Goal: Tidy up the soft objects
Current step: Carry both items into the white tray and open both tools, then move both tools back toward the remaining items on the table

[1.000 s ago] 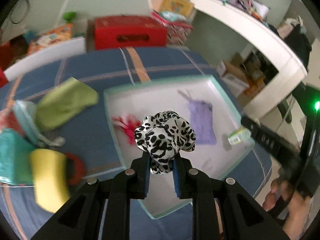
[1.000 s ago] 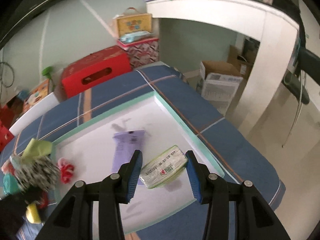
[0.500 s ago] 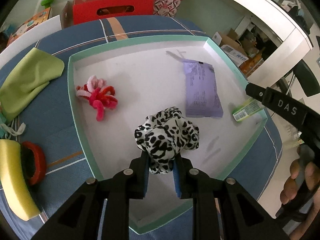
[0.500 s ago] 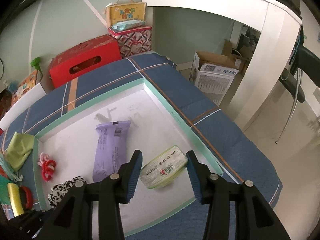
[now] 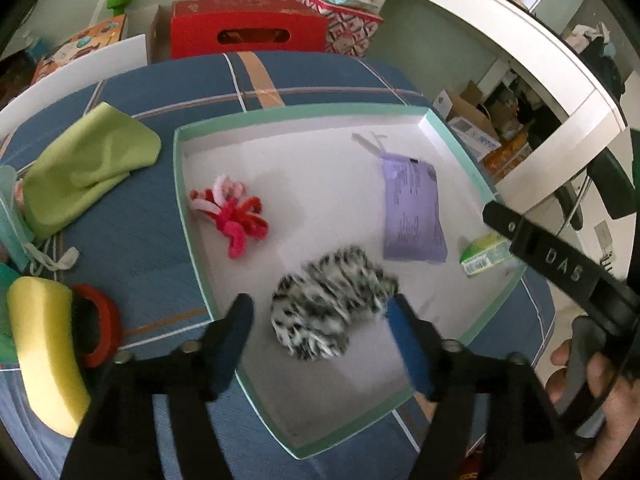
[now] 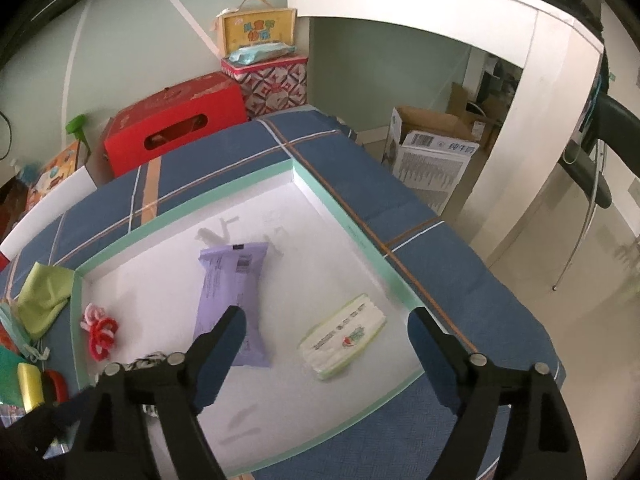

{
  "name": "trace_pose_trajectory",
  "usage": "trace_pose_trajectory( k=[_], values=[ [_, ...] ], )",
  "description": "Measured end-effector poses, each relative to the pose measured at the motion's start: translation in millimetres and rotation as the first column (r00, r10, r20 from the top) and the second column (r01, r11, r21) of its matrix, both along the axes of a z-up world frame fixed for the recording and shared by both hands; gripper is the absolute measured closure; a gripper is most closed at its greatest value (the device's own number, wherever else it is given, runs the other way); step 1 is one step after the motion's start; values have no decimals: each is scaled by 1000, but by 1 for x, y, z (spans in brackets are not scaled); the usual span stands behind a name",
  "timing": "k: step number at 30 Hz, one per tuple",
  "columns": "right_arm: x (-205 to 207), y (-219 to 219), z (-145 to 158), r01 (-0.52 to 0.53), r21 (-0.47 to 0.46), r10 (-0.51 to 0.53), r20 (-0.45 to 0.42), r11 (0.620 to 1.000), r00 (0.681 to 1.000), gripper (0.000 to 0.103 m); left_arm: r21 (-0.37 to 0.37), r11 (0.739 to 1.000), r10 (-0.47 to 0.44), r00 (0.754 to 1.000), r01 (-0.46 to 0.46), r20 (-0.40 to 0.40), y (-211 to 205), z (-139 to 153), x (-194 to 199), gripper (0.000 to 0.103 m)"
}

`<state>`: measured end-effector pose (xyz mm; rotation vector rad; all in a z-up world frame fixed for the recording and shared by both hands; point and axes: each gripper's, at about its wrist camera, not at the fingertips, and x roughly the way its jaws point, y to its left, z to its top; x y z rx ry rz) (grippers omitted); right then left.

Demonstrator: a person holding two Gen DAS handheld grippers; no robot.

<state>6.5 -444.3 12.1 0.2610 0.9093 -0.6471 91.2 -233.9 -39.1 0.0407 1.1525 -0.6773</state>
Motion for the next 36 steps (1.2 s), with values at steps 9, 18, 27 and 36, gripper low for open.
trace_pose_trajectory(
  k=[9,18,27,36],
  values=[
    [-1,5,4,-13,-33,13,2,999,1000,0,25,991,133,990,-134,44,27,8,16,18],
    [2,18,4,-62,-39,62,11,997,998,0,17,964,265,962,-266,67,63,14,29,7],
    [8,48,24,-158,11,156,111,987,981,0,-44,942,336,933,-334,126,102,44,27,7],
    [26,93,33,-283,46,274,136,958,952,0,-45,884,465,867,-465,178,184,79,26,7]
  ],
)
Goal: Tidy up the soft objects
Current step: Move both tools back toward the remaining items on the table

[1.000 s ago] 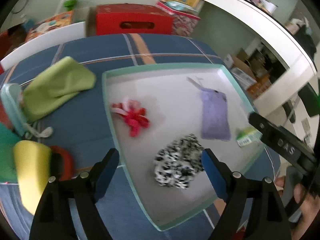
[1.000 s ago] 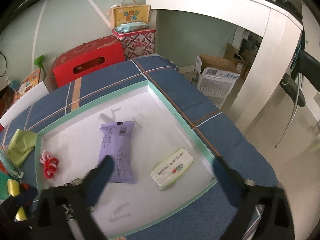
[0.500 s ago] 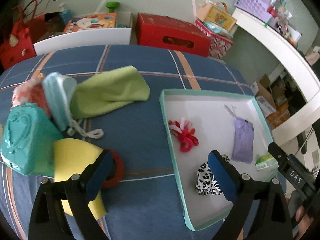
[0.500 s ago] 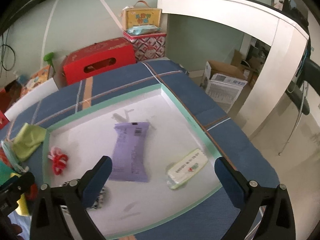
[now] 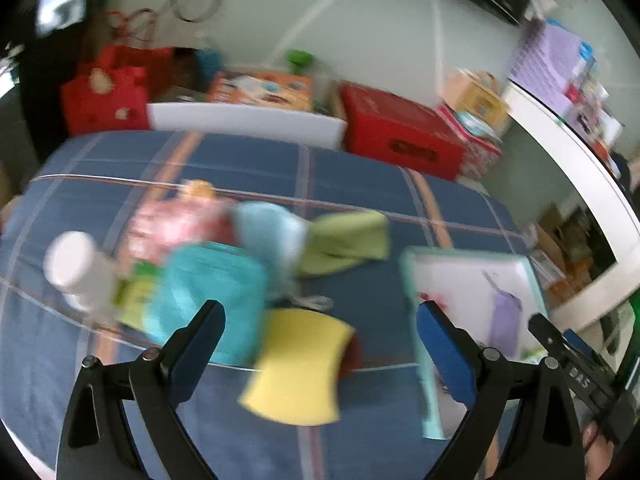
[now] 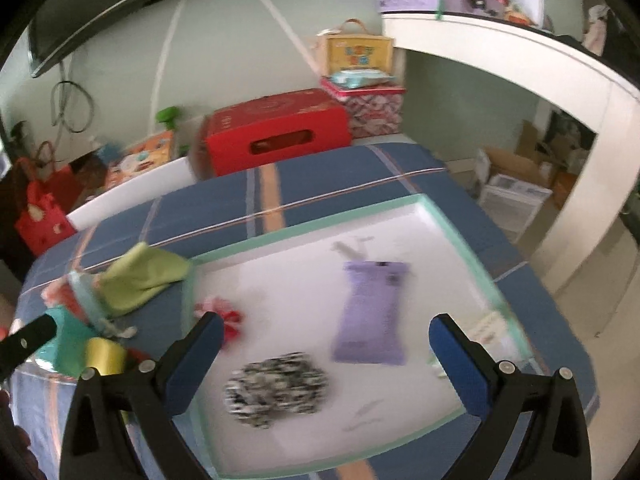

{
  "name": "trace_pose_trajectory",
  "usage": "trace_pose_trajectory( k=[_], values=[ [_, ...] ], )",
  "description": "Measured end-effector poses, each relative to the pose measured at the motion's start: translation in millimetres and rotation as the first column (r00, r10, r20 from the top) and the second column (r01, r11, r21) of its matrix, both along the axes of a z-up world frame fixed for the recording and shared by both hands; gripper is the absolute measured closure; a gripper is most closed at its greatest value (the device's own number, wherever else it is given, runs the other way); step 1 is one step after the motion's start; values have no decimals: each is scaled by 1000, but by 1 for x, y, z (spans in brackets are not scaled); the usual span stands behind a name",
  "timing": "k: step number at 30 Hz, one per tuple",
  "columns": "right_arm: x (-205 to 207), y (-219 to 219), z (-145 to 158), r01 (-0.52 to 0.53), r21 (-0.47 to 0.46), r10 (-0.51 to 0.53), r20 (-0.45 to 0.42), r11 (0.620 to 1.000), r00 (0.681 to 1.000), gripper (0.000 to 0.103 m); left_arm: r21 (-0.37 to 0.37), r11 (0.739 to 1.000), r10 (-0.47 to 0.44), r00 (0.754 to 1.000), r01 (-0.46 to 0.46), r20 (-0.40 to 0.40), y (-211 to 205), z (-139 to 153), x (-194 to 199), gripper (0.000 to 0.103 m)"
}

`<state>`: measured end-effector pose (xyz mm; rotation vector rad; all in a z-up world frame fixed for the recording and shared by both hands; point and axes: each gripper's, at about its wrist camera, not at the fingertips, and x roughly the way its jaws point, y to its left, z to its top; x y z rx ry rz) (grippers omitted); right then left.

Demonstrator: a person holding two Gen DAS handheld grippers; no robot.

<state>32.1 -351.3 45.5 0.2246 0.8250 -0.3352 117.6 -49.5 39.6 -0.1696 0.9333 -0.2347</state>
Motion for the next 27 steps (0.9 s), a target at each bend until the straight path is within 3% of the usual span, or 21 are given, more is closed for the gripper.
trace_pose_trajectory(
  k=[5,10,17,27],
  values=[
    [13,35,0,-114,26,114,4,993,993,0,46,990,129,991,-130,20,58,7,-1,7],
    [24,76,-1,-221,30,221,-7,975,975,0,41,975,220,976,-220,1,104,3,-5,7],
    [38,128,-9,-325,51,327,-50,944,944,0,76,961,268,963,-267,-9,139,-5,-17,7],
    [50,180,-39,-429,15,426,-157,903,891,0,65,961,274,951,-267,-144,153,-43,-17,7]
  ],
)
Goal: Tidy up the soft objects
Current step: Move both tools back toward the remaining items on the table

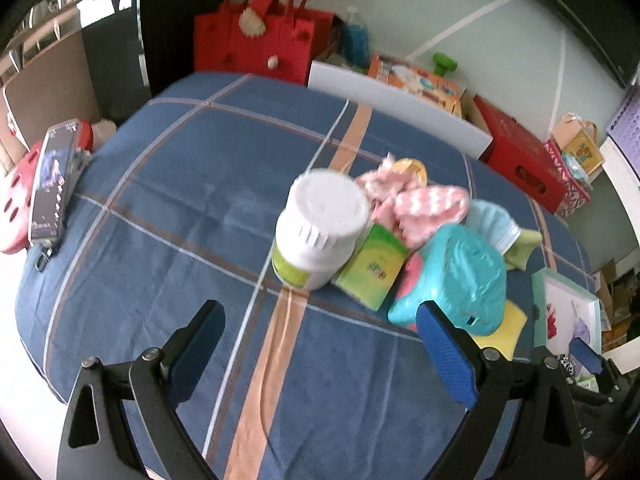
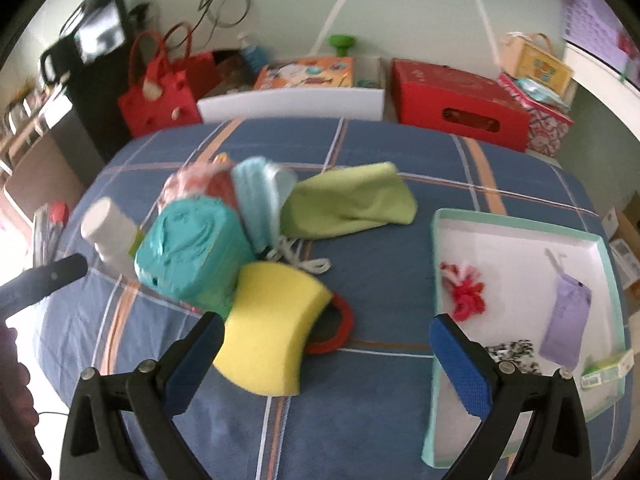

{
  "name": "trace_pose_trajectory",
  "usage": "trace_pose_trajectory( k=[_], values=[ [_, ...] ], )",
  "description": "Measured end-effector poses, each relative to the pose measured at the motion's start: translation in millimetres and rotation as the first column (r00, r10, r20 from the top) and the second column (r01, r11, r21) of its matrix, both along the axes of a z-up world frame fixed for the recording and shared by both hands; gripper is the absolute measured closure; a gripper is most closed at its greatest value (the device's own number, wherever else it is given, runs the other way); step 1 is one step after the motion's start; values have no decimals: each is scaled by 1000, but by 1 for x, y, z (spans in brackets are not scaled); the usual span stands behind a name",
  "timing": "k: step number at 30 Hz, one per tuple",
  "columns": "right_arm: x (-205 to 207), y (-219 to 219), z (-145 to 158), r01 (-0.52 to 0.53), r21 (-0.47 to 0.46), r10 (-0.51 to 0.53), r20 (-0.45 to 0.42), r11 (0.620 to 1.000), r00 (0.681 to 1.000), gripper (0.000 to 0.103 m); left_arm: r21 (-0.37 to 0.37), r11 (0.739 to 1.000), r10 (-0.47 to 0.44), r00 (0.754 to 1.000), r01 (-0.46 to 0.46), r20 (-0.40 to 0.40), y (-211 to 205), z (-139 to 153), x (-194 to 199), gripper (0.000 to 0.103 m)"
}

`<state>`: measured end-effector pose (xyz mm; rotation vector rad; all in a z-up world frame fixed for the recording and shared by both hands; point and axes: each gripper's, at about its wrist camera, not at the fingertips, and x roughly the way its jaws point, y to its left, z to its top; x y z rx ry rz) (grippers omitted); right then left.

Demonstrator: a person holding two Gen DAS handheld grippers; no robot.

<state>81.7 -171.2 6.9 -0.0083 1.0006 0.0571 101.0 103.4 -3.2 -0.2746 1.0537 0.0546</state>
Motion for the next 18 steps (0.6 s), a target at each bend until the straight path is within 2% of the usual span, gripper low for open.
trace_pose_trajectory(
  k=[9,18],
  values=[
    [6,17,-33,-59,-11,58,-94,998,994,0,30,997,-64,990,68,-125,-16,-38,11,7],
    [11,41,-52,-136,-50,128,-144,989,981,0,29,996,-82,977,89,-195,-19,-60,19,7]
  ],
)
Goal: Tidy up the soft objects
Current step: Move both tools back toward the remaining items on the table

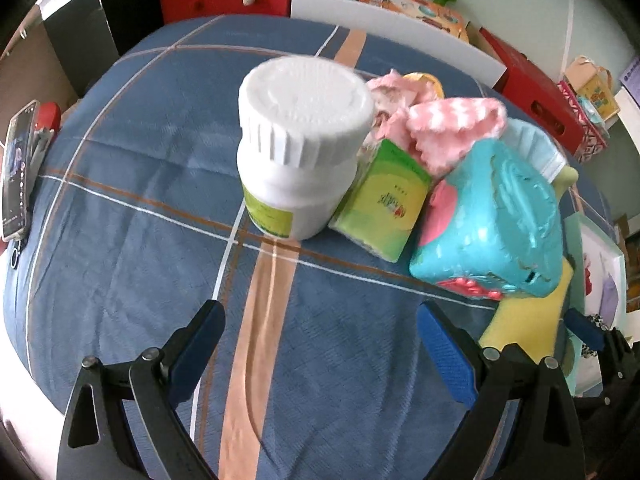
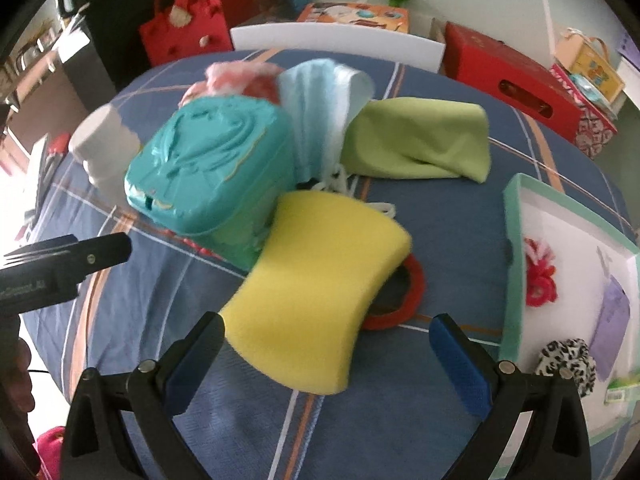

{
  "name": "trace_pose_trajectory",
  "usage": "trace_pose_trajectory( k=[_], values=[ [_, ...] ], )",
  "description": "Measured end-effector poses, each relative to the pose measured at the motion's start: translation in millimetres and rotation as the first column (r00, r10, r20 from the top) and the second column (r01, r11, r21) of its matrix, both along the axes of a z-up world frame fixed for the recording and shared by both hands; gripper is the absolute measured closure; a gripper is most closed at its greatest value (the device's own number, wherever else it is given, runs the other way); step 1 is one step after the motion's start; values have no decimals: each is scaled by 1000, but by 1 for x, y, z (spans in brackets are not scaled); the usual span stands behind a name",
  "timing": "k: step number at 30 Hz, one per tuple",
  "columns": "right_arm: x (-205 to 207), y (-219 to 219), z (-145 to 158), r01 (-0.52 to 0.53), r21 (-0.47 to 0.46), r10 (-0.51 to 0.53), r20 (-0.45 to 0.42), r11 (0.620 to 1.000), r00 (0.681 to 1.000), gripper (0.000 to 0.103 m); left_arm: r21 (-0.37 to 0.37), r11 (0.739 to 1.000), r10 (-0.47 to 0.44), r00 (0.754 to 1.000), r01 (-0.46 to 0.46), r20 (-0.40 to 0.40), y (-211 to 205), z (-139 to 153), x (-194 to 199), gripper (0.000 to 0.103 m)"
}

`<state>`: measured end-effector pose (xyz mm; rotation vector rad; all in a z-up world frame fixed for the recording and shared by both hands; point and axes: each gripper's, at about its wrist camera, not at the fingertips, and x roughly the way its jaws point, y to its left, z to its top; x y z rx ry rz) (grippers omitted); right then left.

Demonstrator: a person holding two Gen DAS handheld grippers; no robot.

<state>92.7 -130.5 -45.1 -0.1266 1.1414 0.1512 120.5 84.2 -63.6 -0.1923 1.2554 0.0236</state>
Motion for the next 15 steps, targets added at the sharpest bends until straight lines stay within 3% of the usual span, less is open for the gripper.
trace_pose_trajectory(
  k=[12,15],
  values=[
    [9,25,-17,-44,-54,42,-25,998,999,0,3,1000,14,1000,-14,3,4,-1,5,7],
    [9,17,-16,-22,-19,22,-20,1000,1000,11,3,1000,14,1000,-14,6,3,-1,5,7]
  ],
)
